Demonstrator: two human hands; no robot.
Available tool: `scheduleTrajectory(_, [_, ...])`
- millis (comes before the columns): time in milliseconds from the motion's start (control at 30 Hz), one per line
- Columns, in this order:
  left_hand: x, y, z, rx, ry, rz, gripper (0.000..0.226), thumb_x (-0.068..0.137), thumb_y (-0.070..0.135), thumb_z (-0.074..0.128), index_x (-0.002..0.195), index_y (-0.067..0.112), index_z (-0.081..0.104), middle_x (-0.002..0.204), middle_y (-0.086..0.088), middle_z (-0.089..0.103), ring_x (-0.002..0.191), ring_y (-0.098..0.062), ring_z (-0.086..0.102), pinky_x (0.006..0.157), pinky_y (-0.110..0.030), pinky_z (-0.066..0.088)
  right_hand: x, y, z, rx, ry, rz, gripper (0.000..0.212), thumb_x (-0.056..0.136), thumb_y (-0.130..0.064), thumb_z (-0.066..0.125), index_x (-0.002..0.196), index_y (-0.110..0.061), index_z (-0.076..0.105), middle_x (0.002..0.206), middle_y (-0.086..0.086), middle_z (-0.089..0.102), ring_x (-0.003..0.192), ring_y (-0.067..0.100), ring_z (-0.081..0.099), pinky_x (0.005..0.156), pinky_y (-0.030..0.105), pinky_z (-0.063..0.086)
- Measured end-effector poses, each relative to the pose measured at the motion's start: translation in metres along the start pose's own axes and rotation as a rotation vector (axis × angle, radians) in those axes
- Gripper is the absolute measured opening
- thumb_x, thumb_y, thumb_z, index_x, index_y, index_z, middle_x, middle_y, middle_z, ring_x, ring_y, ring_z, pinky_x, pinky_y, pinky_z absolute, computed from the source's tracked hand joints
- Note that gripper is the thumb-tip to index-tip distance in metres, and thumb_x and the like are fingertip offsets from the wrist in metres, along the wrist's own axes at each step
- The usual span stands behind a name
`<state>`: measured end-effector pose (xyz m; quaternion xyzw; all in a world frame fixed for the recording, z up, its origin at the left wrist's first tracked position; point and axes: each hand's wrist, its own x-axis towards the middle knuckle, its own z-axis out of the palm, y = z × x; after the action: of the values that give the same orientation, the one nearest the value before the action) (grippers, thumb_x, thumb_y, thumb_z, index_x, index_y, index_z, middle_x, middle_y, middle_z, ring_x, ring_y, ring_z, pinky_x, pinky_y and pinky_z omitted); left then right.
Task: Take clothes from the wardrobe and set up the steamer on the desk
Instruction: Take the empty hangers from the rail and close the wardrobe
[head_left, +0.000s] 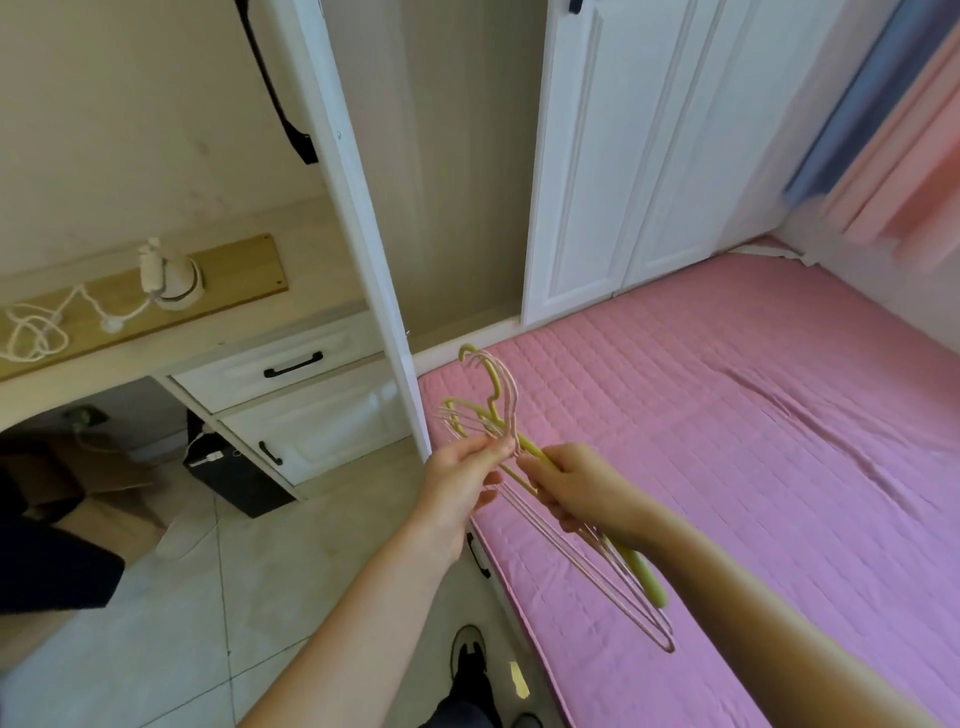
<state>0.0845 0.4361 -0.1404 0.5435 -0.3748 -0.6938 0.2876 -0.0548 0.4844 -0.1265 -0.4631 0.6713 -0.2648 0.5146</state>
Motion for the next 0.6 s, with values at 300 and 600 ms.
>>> scheduleTrajectory(300, [-0.024,0.037,-0.045,0.1,0.195,0.237,0.013,0.091,0.01,0.059,0.102,0.008,0.066,0.098,-0.01,0.072,0.078,-0.017,0.061,0.078,-0.034,0.054,-0.011,-0.019,0.018,0.123,0.084,-0.052,0.031,0.097,-0.03,0.052,0.071,-0.014,0.043,0.056,-0.001,0.04,0.044,0.01,0.037,0.044,0.022,0.038])
scheduleTrajectory(600, [-0.009,0.115,-0.088,0.157,0.22,0.452,0.014,0.094,0.006,0.051,0.103,0.007,0.063,0.1,-0.01,0.071,0.079,-0.018,0.063,0.073,-0.029,0.054,0.032,-0.092,0.041,0.301,0.294,-0.162,0.023,0.092,-0.019,0.061,0.092,0.004,0.062,0.075,0.014,0.069,0.065,0.02,0.071,0.063,0.032,0.061])
